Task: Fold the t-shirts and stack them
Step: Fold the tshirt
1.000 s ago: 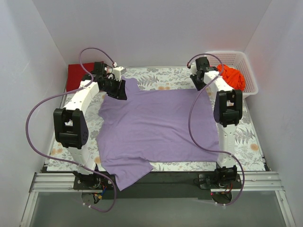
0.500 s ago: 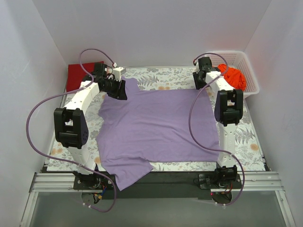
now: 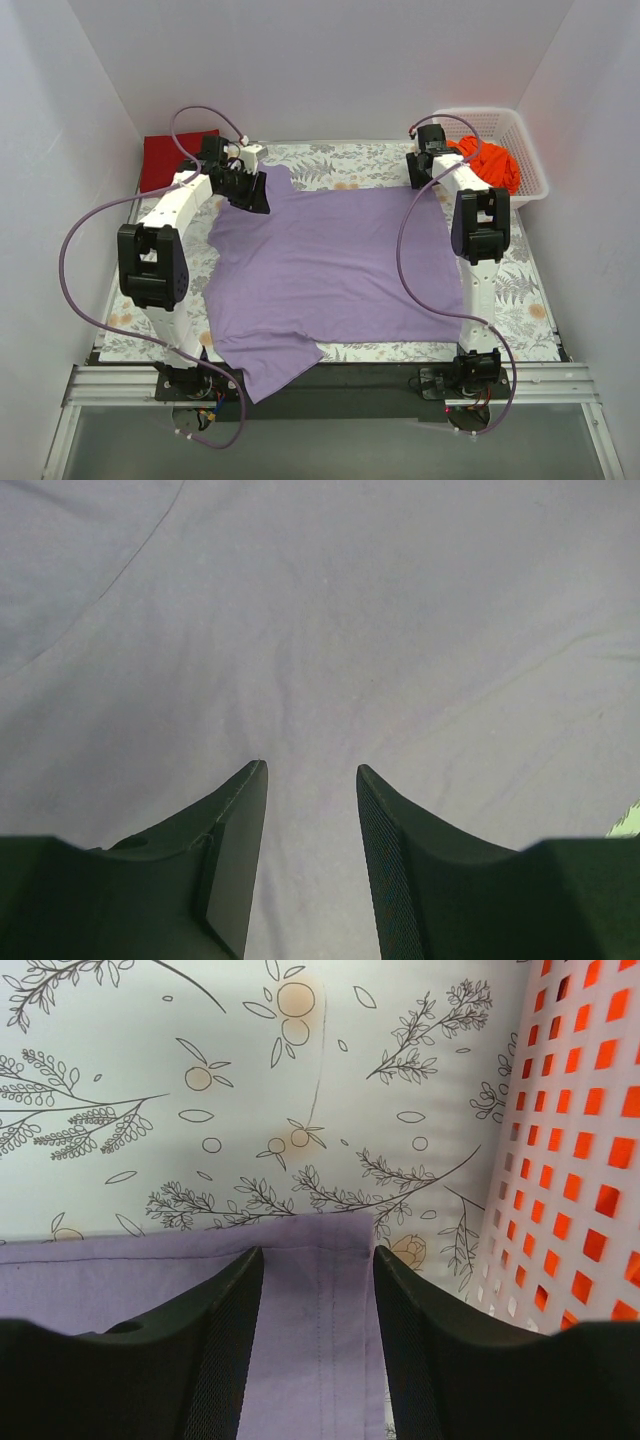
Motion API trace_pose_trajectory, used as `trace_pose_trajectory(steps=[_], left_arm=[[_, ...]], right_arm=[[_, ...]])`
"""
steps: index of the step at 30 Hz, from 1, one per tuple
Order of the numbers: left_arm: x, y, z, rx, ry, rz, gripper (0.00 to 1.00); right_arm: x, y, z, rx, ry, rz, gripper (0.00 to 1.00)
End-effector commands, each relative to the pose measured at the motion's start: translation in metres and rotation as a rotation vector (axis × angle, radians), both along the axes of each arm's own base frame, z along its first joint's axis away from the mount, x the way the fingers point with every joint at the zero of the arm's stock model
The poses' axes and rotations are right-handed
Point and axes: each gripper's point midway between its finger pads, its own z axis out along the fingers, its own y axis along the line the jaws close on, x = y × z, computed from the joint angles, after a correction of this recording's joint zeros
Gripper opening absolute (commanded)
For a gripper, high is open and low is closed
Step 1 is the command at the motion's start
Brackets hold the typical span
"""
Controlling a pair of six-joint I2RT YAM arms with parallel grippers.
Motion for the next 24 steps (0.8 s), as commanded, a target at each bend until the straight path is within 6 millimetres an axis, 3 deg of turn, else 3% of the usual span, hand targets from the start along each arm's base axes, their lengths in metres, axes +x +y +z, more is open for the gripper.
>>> trace_pose_trajectory(steps=[1,5,12,19,24], left_arm=[[0.004,-0.001,0.007,-0.001,-0.031,0.005,0.4],[0.014,0.004,0.015,-0.049,-0.041,0.051,0.41],[0.031,0.014,0.024,-0.118,-0.023,0.1,0.41],[0.039,0.018,0.026,-0.121,-0.035,0.109,0.41],[0.039,0.017,0.024,-0.127,-0.026,0.106,0.41]], right_arm=[[-0.008,0.0,-0.016,0.025,0.046,0.008,0.56],[-0.028,0.021,-0.031,0.13,0.157,0.06,0.52],[-0.056,0.03,-0.058,0.188,0.292,0.058,0.51],[-0.067,0.047,-0.058,0.264,0.338,0.089,0.47],[-0.072,0.056,-0.06,0.212,0.349,0.137,0.48]])
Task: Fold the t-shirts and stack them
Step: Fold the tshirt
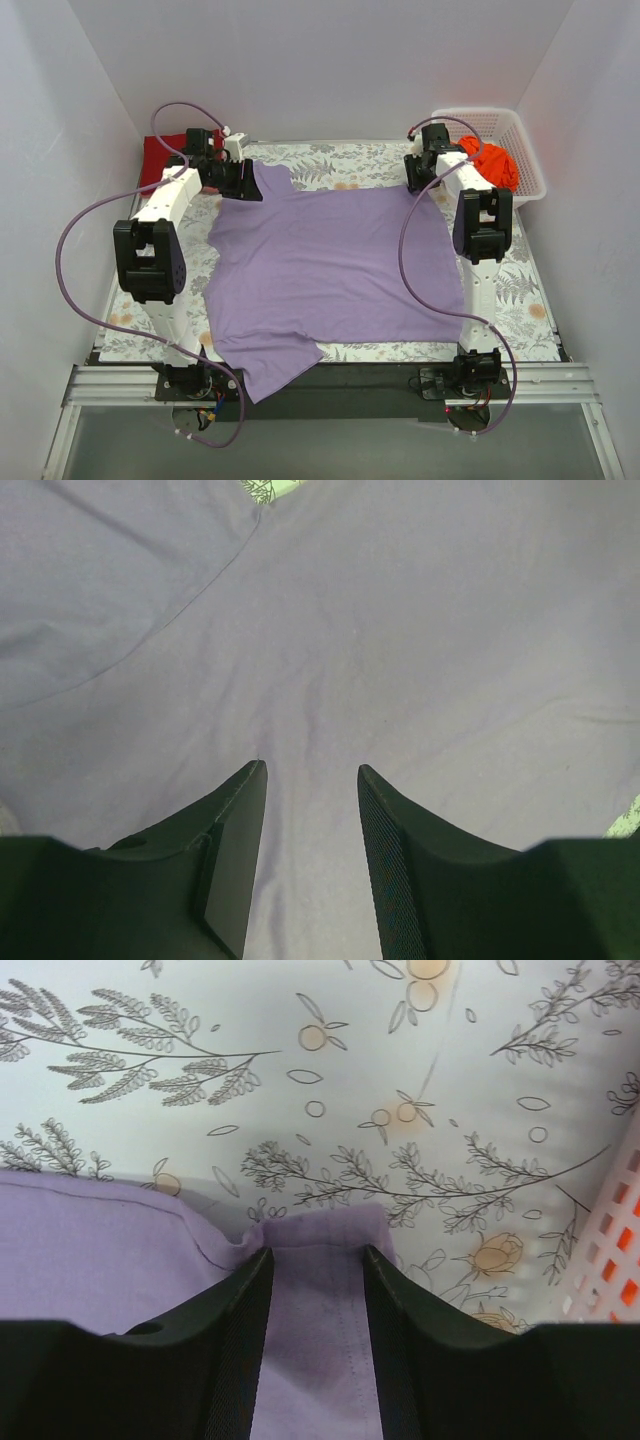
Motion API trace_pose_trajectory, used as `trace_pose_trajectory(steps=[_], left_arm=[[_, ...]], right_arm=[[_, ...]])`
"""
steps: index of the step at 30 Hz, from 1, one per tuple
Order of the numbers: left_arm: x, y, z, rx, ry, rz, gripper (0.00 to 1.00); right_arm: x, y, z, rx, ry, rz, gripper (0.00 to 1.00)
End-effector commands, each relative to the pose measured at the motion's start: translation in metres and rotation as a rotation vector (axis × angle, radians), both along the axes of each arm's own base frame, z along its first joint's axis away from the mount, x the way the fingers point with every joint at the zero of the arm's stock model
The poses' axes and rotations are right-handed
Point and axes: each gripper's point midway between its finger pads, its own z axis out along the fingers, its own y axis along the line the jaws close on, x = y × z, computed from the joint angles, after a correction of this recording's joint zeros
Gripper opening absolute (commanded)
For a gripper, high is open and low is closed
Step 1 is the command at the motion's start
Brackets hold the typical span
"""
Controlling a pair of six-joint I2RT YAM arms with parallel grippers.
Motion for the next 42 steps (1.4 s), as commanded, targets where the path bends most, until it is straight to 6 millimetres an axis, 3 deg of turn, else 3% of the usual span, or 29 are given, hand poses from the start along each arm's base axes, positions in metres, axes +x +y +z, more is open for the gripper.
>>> trace_pose_trajectory(steps=[1,5,10,15,16,19,20,22,23,24,26,29,34,42], left_arm=[[0.008,-0.005,0.015,-0.03,-0.042,-0.014,0.41],[0.009,-0.004,0.012,-0.024,-0.035,-0.014,0.41],[0.02,0.003,0.01,-0.009,-0.035,0.024,0.41],[0.051,0.026,-0.006,0.064,-0.043,0.107,0.42],[0.059,0.03,-0.016,0.079,-0.033,0.122,0.42],[0.094,0.047,-0.012,0.113,-0.09,0.199,0.43],[0.103,0.05,-0.029,0.126,-0.075,0.21,0.43],[0.126,0.057,-0.023,0.153,-0.125,0.239,0.43],[0.134,0.058,-0.041,0.166,-0.107,0.242,0.43],[0.146,0.062,-0.033,0.176,-0.14,0.261,0.43],[0.159,0.068,-0.052,0.206,-0.135,0.285,0.43],[0.174,0.079,-0.057,0.246,-0.165,0.343,0.43],[0.177,0.091,-0.071,0.313,-0.161,0.38,0.45],[0.155,0.105,-0.094,0.408,-0.1,0.391,0.52]], right_arm=[[-0.058,0.027,-0.054,-0.001,0.249,0.079,0.49],[-0.069,0.031,-0.059,0.01,0.3,0.099,0.51],[-0.077,0.032,-0.068,0.012,0.353,0.115,0.45],[-0.078,0.032,-0.068,0.011,0.354,0.142,0.02],[-0.076,0.032,-0.066,0.01,0.344,0.15,0.01],[-0.071,0.034,-0.053,0.016,0.311,0.164,0.01],[-0.066,0.034,-0.042,0.016,0.282,0.174,0.01],[-0.059,0.036,-0.03,0.015,0.243,0.186,0.01],[-0.055,0.036,-0.016,0.013,0.21,0.202,0.01],[-0.053,0.037,-0.011,0.017,0.193,0.215,0.01],[-0.05,0.038,0.004,0.019,0.152,0.234,0.01],[-0.046,0.038,0.015,0.012,0.11,0.246,0.01],[-0.04,0.03,0.021,-0.029,0.078,0.244,0.01],[-0.028,0.02,0.032,-0.072,0.021,0.233,0.01]])
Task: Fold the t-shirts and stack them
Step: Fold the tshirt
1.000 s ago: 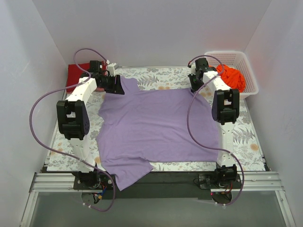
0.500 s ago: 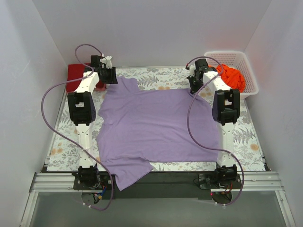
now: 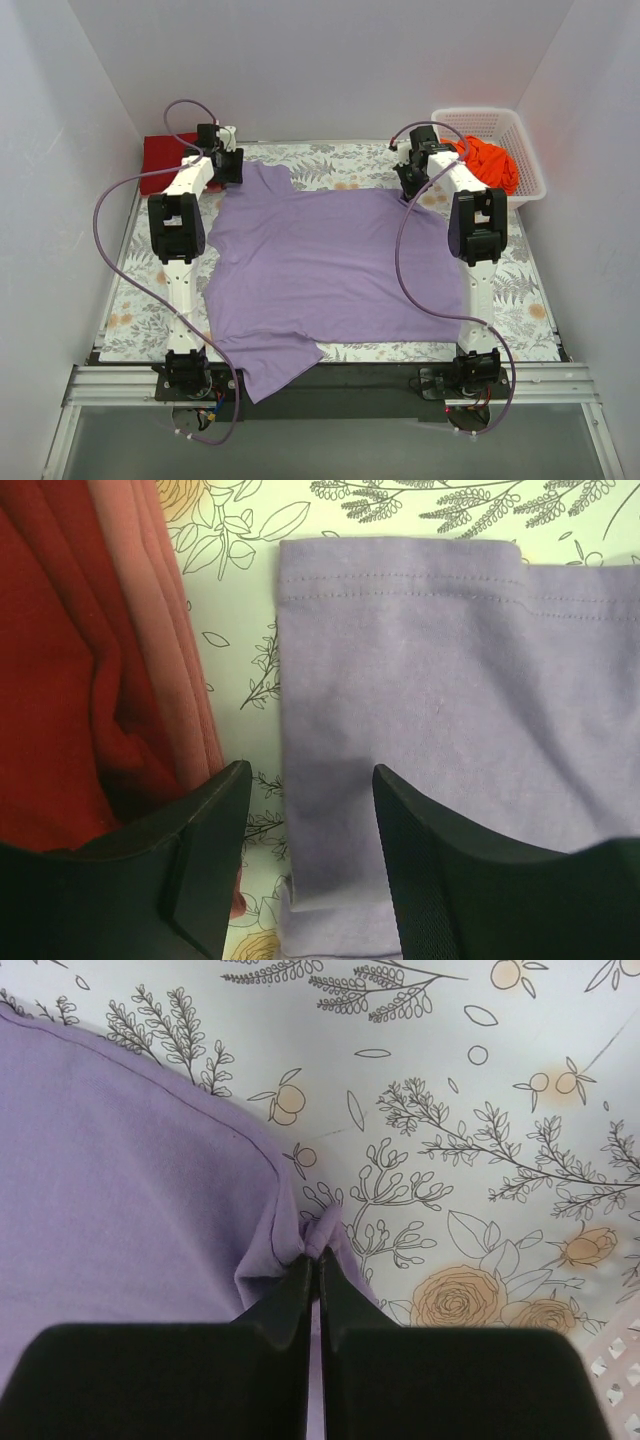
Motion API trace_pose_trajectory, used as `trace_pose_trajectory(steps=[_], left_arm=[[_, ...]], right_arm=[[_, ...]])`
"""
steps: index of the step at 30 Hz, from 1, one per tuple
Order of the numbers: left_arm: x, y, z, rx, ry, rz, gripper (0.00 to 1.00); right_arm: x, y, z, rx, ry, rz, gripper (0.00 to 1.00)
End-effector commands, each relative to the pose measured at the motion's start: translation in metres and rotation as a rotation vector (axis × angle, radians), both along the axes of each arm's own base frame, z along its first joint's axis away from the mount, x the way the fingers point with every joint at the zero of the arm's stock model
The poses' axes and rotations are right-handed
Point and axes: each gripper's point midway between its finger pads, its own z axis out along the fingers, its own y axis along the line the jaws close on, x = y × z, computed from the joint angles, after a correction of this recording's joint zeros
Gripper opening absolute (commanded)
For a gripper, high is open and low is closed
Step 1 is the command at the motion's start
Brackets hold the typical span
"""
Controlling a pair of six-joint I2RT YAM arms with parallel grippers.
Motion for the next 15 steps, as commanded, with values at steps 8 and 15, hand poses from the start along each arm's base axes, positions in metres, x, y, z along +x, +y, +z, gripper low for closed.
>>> trace_pose_trajectory(steps=[8,15], left_arm=[[-0.026,-0.025,0.007,-0.023,0.06,-0.087,0.51],[-0.038,-0.041,-0.014,-0.063,0.136,-0.1,0.45]], right_arm=[[0.012,-0.01,0.043,-0.031,-0.114,0.003,0.01],[0.017,-0.016,0.057,-0.044,-0.157,0.012,0.01]])
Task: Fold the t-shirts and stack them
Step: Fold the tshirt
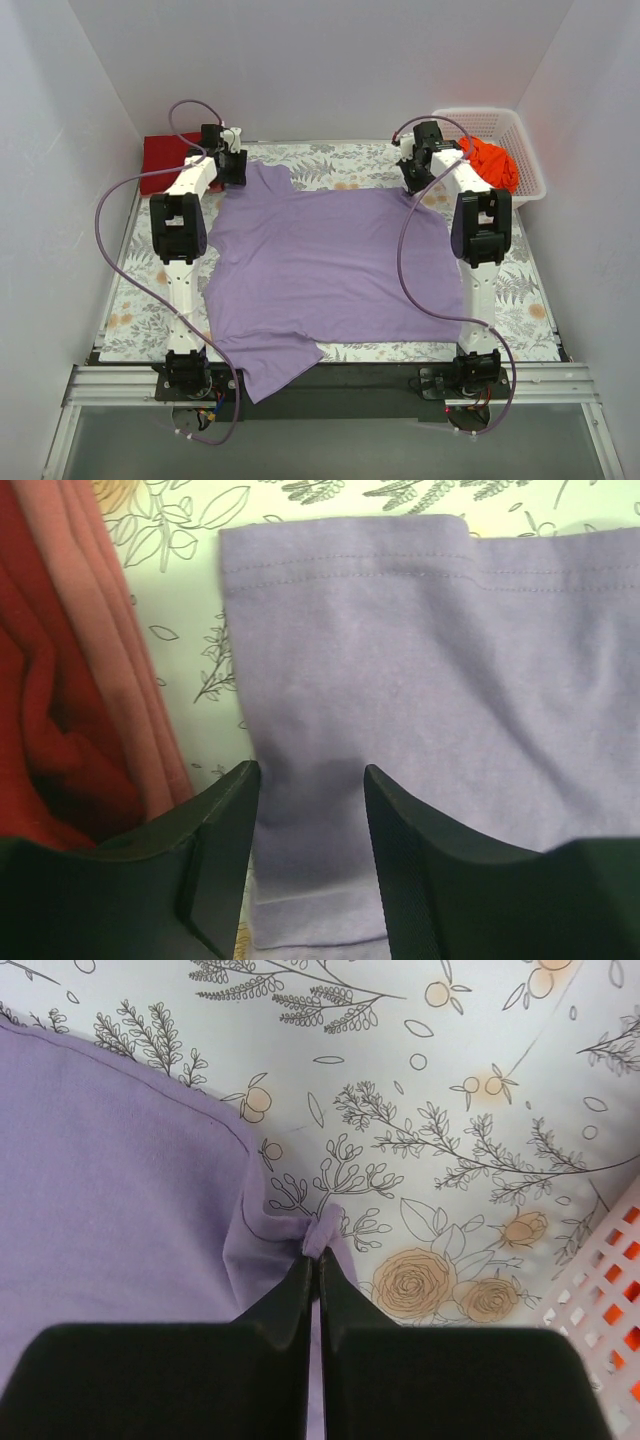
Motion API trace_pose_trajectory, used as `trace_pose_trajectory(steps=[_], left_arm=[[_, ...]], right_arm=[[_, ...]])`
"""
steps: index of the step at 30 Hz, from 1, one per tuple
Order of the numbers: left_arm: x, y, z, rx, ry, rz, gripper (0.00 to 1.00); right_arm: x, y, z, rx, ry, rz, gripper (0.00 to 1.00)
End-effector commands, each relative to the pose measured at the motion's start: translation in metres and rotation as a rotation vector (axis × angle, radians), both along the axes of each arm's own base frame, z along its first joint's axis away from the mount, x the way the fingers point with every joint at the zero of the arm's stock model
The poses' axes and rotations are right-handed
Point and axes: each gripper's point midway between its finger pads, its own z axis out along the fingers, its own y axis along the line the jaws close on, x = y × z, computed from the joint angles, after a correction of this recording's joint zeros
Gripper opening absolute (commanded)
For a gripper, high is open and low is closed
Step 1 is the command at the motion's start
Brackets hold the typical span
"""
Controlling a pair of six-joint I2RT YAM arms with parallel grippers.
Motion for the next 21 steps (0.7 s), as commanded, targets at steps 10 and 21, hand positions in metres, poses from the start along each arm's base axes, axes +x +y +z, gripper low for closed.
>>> trace_pose_trajectory(steps=[10,21], left_arm=[[-0.015,-0.027,-0.014,0.008,0.075,-0.028,0.12],[0.002,-0.027,0.11,-0.063,-0.191,-0.046,0.0]], right_arm=[[0.012,-0.009,0.041,-0.005,-0.109,0.01,0.01],[0.019,-0.024,0.073,0.002,-0.191,0.007,0.01]])
